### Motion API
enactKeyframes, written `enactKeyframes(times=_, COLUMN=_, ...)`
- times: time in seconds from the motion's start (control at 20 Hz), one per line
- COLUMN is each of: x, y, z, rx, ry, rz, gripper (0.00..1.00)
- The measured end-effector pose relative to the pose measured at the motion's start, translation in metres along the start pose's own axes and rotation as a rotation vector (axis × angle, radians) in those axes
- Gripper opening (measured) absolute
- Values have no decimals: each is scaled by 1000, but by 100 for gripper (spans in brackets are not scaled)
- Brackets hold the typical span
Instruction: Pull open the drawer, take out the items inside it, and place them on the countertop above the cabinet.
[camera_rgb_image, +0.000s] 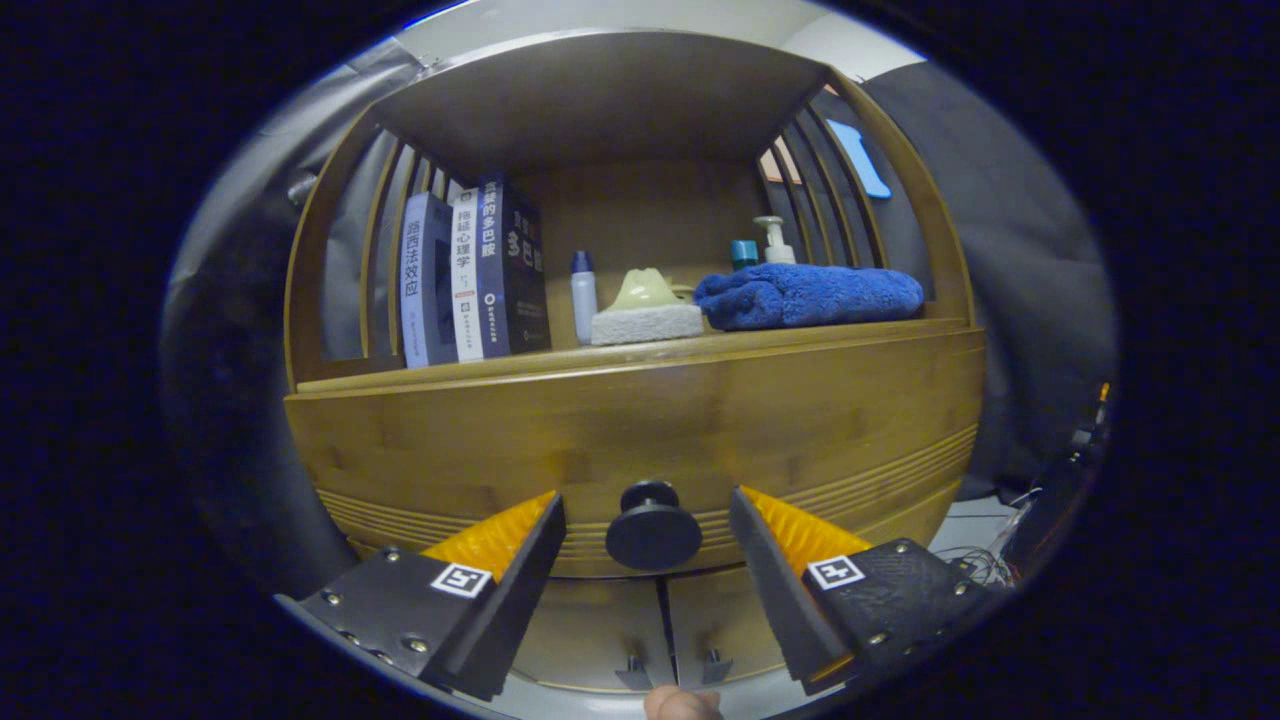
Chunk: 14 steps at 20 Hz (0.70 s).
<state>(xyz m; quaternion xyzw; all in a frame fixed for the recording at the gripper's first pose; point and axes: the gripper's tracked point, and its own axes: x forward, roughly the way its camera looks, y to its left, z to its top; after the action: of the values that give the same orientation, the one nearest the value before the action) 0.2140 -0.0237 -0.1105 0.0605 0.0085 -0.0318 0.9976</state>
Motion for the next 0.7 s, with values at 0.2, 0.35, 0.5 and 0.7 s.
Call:
enactKeyframes(times=0.2, x=-35, y=-20, z=10, rx=2, ry=38, rz=-60, gripper=99)
enactKeyframes(times=0.35, x=-69, y=-26, z=21, rx=-22, ry=86, rz=-92, gripper=99)
enactKeyframes(times=0.5, x=-105, y=-24, z=36, rx=-103, ry=136, rz=-78, gripper=99)
enactKeyframes(times=0.7, x=-160, y=-13, z=59, rx=-189, ry=165, rz=-64, gripper=99)
